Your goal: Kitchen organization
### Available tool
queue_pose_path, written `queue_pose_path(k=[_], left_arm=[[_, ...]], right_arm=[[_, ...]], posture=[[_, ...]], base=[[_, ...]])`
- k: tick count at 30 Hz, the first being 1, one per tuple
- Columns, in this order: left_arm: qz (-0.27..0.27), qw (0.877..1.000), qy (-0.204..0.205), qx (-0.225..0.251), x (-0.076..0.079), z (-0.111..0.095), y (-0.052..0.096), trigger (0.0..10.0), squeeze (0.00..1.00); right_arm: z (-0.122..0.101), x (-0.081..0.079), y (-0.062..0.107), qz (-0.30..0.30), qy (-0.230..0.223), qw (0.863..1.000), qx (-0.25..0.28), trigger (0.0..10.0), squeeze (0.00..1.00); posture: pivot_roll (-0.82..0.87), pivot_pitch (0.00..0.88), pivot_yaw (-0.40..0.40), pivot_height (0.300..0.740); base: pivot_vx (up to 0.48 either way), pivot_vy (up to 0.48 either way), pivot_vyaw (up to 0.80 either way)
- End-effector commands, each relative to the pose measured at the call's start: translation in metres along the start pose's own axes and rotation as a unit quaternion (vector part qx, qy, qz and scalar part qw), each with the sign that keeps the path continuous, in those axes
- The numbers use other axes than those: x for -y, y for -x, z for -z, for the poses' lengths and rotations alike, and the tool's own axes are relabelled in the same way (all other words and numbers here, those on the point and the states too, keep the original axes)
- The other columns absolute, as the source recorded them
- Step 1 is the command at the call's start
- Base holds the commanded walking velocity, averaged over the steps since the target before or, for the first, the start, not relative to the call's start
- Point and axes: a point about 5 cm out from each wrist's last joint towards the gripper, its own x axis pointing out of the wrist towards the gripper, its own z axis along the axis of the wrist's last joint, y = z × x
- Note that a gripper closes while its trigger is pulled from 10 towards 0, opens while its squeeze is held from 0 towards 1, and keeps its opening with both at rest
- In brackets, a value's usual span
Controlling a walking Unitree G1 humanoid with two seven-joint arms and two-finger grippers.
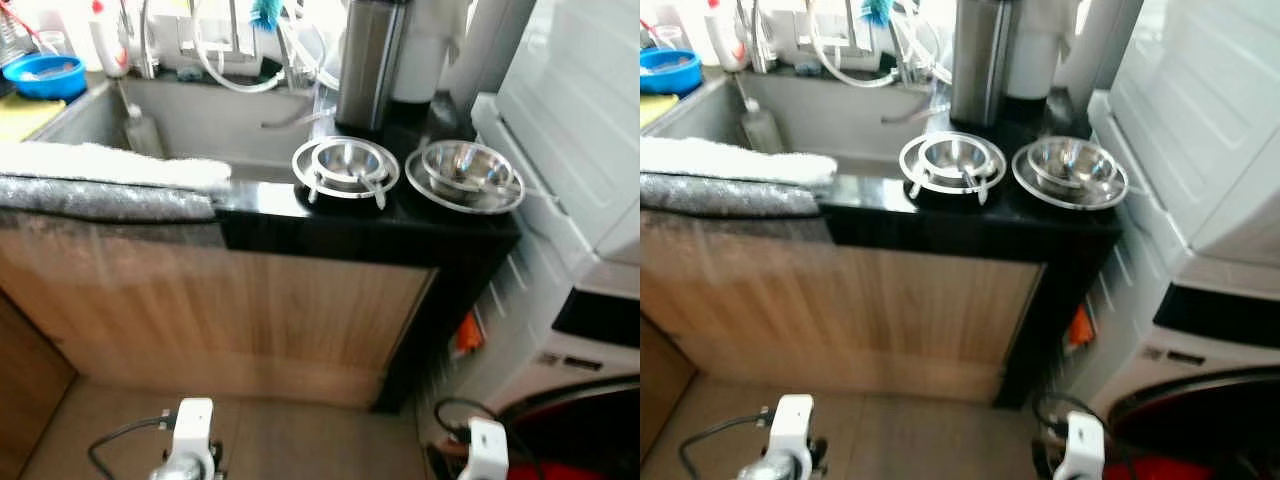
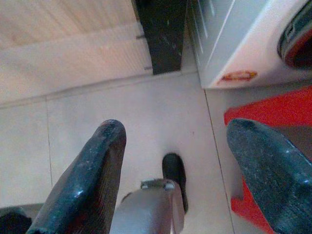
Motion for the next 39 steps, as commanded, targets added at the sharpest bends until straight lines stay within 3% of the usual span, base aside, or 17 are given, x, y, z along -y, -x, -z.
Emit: queue_pose_path(k=[1,9,17,21,27,39], left_arm=[[-0.004,1.000,-0.005,-0.018,-0.004,0.009,0.001,10.0,0.00],[-0.017,1.000,-0.007,-0.019,-0.031,0.010,0.005,10.0,0.00],[-0.017,0.999,-0.025,-0.013,-0.040,0.009,0.007,10.0,0.00],[-0.006,1.000,-0.016,-0.009,-0.033,0.007,0.005,10.0,0.00],[0.007,0.999,-0.035,-0.009,-0.007,0.004,0.001,10.0,0.00],[0.021,0.999,-0.034,-0.010,0.020,0.003,-0.001,10.0,0.00]], right_arm=[[0.000,0.000,0.000,0.003,-0.009,1.000,-0.001,10.0,0.00],[-0.001,-0.001,0.000,0.001,-0.004,1.000,0.001,10.0,0.00],[-0.001,-0.002,-0.001,0.001,-0.005,1.000,0.003,10.0,0.00],[-0.001,-0.002,-0.001,0.001,-0.006,1.000,0.003,10.0,0.00],[-0.001,-0.002,-0.001,0.000,-0.006,1.000,0.005,10.0,0.00],[-0.002,-0.003,-0.001,-0.005,0.006,1.000,0.006,10.0,0.00]], posture=[[-0.08,0.042,-0.065,0.740],[-0.07,0.043,-0.061,0.740],[-0.07,0.043,-0.057,0.740],[-0.07,0.043,-0.057,0.740],[-0.07,0.044,-0.058,0.740],[-0.07,0.045,-0.057,0.740]], base=[[0.000,0.398,-0.80],[0.000,0.396,-0.30],[0.000,0.191,0.00],[0.000,0.000,0.00],[0.129,0.000,0.00],[0.210,0.000,0.00]])
